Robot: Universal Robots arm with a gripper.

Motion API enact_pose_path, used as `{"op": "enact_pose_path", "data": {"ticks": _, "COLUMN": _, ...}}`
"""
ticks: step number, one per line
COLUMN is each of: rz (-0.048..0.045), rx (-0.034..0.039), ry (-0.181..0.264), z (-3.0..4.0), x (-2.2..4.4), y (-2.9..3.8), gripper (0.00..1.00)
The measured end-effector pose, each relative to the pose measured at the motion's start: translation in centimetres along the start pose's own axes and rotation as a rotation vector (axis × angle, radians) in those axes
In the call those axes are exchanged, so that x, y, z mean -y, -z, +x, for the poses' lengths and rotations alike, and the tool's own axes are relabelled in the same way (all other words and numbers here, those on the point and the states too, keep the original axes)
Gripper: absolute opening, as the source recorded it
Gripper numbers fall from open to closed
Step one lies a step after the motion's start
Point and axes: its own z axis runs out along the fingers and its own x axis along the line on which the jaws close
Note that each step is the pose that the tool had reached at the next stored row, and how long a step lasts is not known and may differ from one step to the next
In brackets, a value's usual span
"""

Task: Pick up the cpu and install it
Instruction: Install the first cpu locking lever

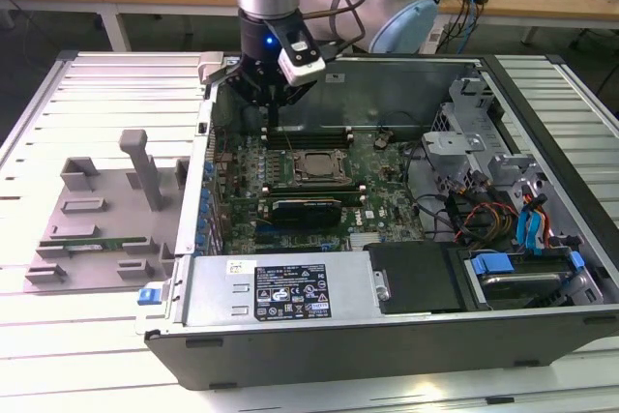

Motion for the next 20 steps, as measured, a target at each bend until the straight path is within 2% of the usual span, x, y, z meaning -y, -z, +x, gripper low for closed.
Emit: {"op": "enact_pose_path", "data": {"ticks": 20, "rz": 0.0001, "rx": 0.0000, "ry": 0.000, "z": -1.79, "x": -0.05, "y": -0.17, "gripper": 0.11}}
